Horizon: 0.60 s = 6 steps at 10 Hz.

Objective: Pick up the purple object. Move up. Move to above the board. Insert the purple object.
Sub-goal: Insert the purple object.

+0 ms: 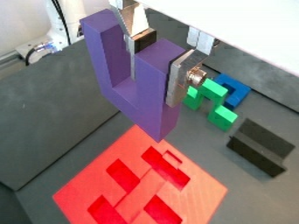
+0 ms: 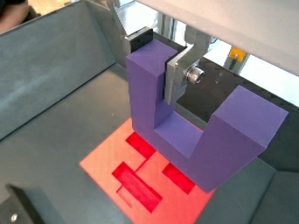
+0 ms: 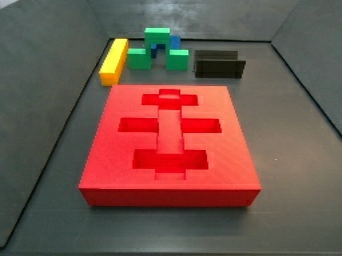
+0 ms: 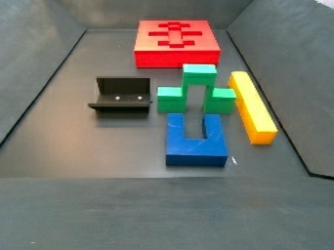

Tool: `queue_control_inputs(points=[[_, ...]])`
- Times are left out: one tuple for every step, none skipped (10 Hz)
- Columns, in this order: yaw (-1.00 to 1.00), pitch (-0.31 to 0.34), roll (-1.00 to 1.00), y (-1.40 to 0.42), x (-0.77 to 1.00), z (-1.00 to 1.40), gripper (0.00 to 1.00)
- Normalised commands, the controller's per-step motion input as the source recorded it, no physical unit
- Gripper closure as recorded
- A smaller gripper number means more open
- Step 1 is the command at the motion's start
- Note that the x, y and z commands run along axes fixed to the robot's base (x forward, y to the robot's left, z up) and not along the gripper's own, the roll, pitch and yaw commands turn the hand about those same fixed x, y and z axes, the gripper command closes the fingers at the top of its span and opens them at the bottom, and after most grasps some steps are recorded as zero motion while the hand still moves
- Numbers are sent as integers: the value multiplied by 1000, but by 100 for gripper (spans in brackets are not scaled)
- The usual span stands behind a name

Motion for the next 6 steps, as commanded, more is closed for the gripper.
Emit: queue_control_inputs(points=[[-189, -7, -6, -134, 511, -9, 100], [-209, 0, -3, -129, 594, -9, 100], [-160, -9, -43, -123, 603, -71, 100], [-91, -51, -70, -137, 540, -149, 100], [0, -63, 0, -243, 497, -260, 100], [106, -47, 9, -269, 411, -303, 100]])
